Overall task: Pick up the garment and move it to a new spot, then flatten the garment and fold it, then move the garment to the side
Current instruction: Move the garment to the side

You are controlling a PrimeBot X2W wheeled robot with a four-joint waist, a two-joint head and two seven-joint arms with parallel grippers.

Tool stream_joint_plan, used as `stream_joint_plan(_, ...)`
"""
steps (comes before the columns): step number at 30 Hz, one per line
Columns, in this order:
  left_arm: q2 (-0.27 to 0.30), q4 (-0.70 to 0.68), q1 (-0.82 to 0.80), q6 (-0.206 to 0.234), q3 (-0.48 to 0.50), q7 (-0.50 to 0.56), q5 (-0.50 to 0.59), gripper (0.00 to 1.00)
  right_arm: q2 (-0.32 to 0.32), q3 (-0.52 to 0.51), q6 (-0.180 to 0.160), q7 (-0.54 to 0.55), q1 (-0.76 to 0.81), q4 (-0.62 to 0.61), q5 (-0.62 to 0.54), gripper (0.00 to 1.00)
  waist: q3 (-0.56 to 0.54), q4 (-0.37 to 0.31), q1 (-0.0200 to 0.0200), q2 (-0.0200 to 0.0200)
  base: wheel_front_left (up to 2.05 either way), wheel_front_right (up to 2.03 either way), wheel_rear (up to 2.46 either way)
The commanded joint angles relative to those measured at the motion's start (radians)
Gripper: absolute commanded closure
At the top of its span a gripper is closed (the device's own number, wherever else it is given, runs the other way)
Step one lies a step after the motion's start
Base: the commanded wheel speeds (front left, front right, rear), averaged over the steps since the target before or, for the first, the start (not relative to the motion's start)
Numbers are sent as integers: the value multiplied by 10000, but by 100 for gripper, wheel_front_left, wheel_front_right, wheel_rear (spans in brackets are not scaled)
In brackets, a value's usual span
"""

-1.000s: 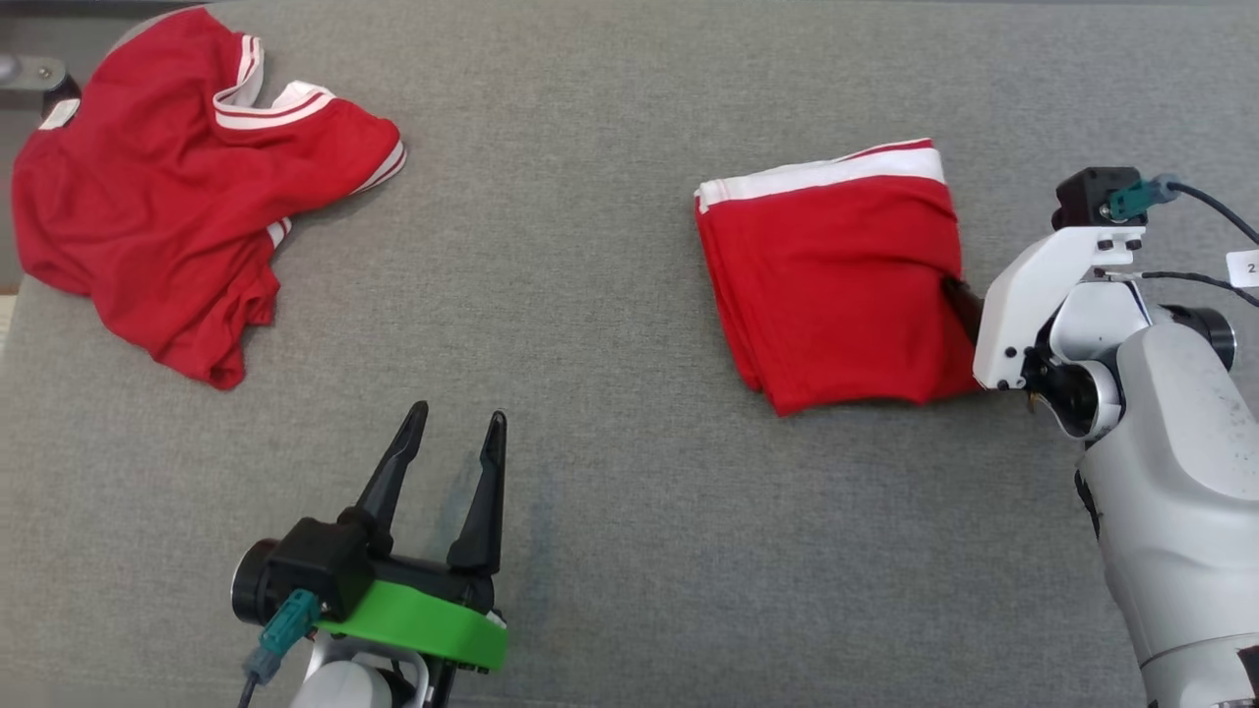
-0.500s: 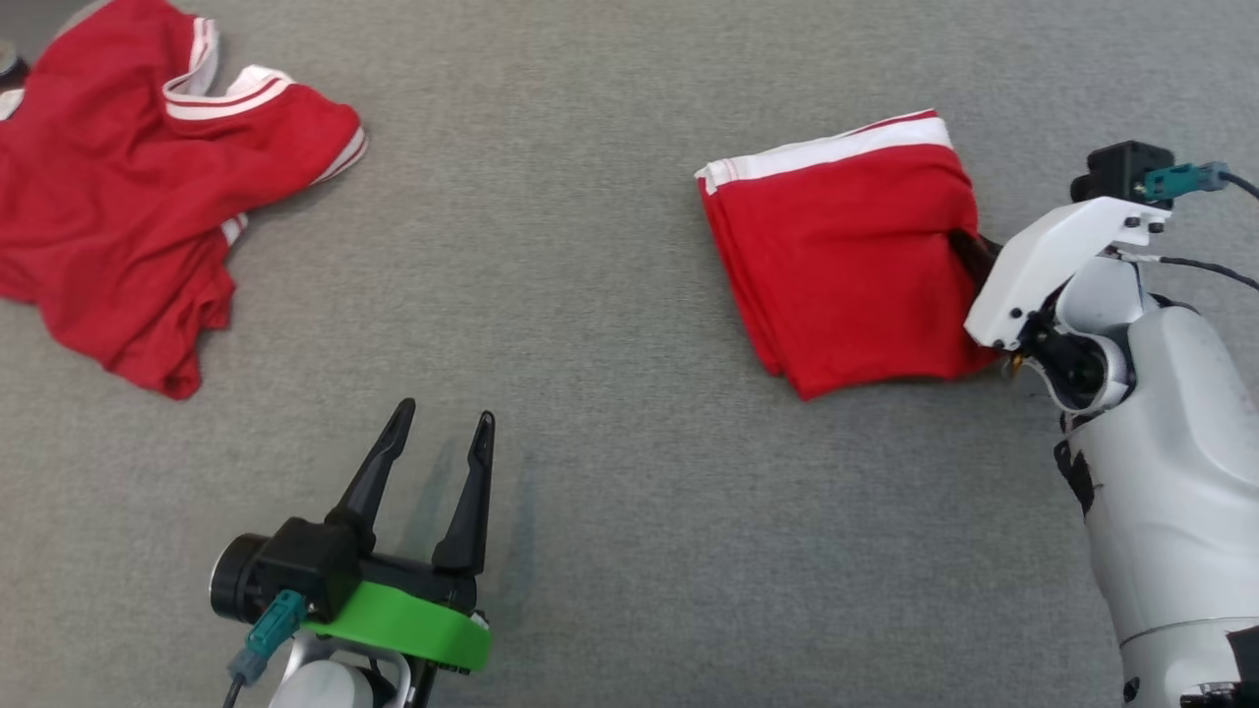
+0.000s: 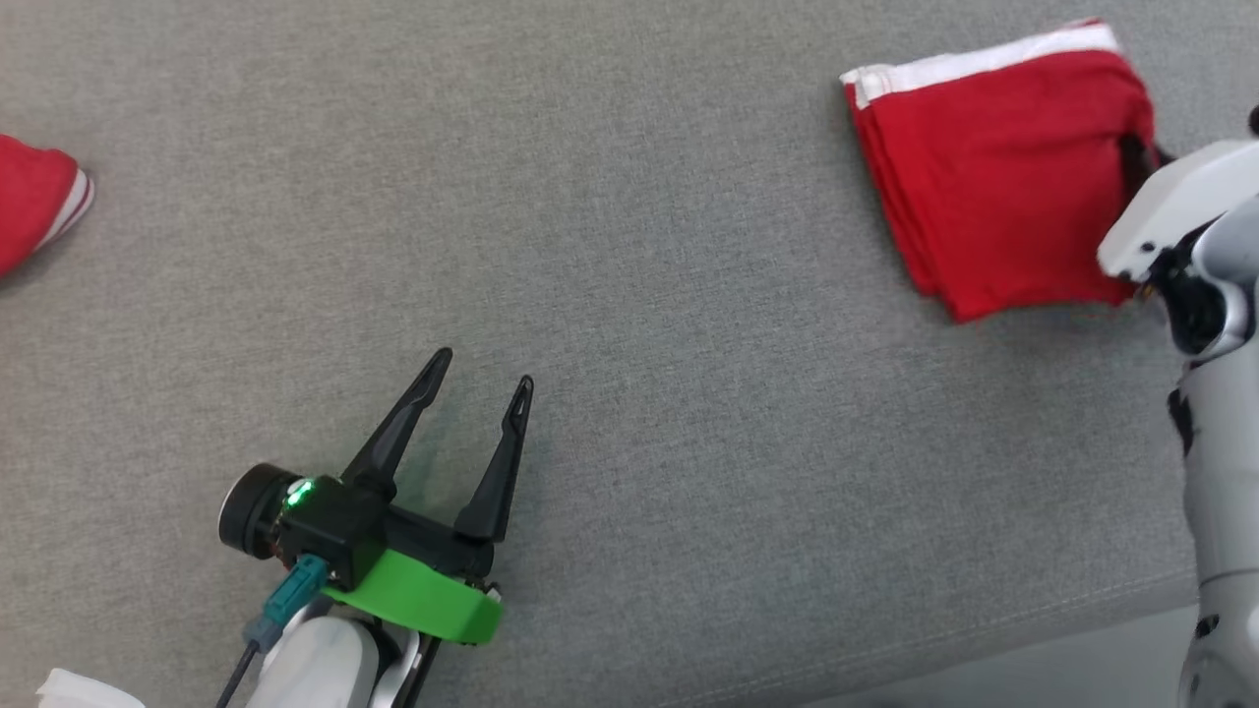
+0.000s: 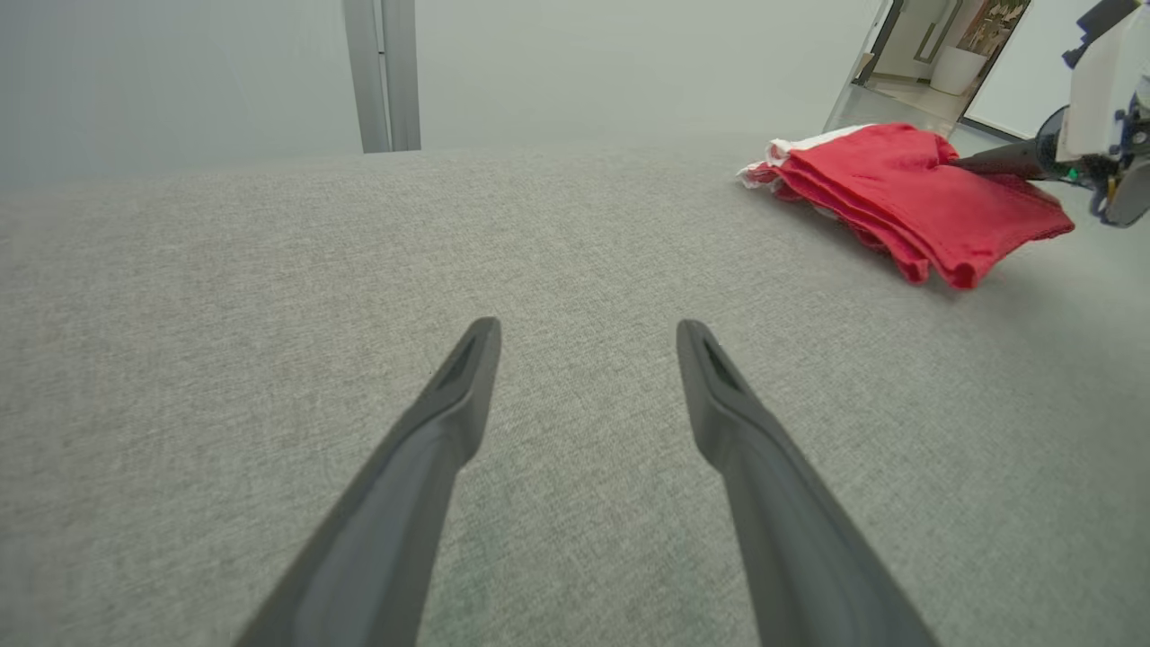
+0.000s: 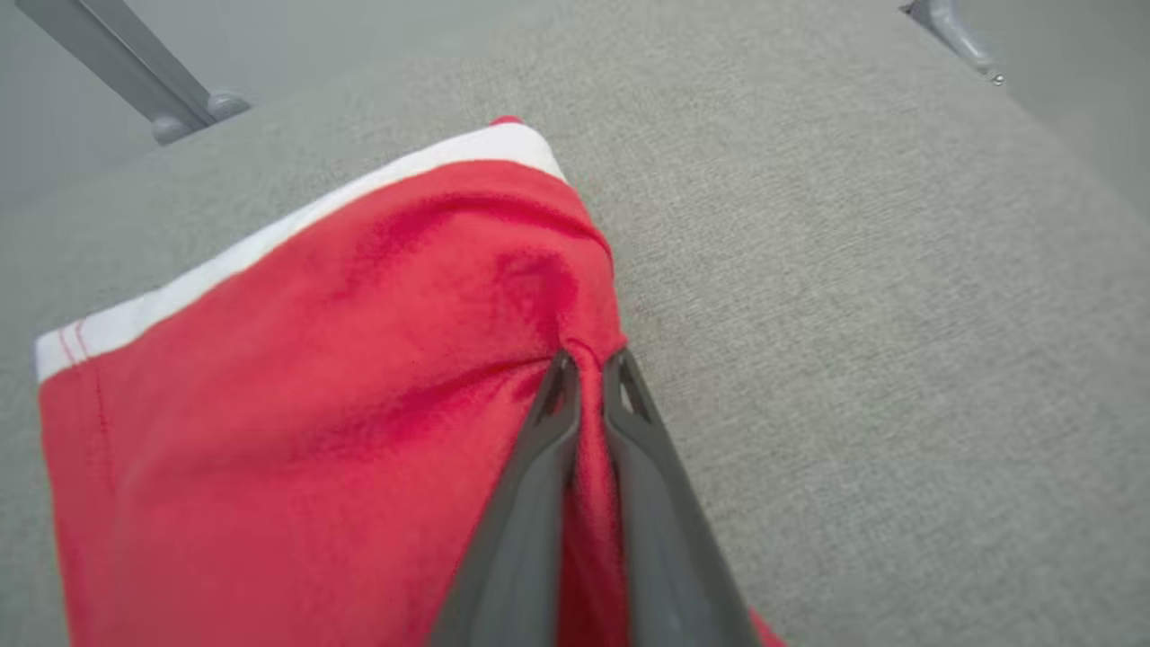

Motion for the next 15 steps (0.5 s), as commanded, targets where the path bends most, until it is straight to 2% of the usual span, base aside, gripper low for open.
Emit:
stream_joint_plan(1, 101, -75, -144, -30, -20, -6, -91, 0, -213, -238, -9, -128, -371, 179, -444, 100, 939, 39, 0, 0, 0, 0, 0)
stream_joint_plan(11, 273, -631, 492, -30, 690, -6, -131, 0, -1393, -2161, -9, 128, -2410, 750, -3322, 100, 1594, 986, 0, 0, 0, 0, 0)
stream_joint_plan(15, 228, -699, 648, -30, 836, -6, -116, 0, -1495, -2885, -9, 264, -2610, 658, -4410, 100, 1524, 1026, 0, 0, 0, 0, 0)
